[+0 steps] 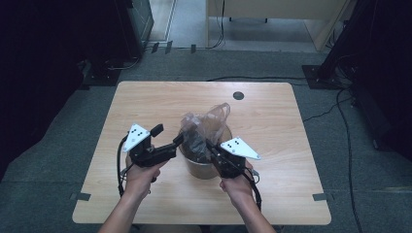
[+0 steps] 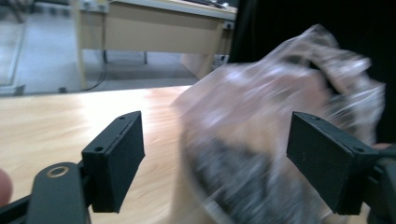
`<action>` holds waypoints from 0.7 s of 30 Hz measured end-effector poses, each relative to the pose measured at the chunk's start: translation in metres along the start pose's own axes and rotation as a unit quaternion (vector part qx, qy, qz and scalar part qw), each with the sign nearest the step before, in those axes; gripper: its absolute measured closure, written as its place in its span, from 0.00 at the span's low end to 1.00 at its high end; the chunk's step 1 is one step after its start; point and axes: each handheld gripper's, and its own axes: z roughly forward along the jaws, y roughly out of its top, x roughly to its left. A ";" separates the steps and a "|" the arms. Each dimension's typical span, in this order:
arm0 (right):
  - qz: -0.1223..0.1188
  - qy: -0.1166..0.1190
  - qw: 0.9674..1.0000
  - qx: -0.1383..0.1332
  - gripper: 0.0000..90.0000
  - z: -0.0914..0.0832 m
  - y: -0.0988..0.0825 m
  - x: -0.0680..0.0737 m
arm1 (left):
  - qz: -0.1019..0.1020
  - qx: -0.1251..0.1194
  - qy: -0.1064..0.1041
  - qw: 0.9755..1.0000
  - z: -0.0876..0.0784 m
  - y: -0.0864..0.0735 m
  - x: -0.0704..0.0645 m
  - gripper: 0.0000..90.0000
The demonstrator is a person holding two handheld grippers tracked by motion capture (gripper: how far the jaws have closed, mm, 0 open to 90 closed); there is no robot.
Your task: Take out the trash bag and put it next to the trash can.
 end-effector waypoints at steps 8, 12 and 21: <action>-0.030 0.005 0.999 -0.041 1.00 -0.007 0.011 0.006 | -0.008 0.036 0.063 0.997 -0.018 -0.040 0.045 0.15; -0.044 0.000 0.997 -0.064 1.00 -0.011 0.020 0.010 | -0.009 0.091 0.098 0.991 -0.022 -0.071 0.064 0.12; -0.060 -0.009 0.992 -0.109 1.00 -0.021 0.045 0.012 | -0.001 0.167 0.194 0.967 -0.022 -0.106 0.093 0.12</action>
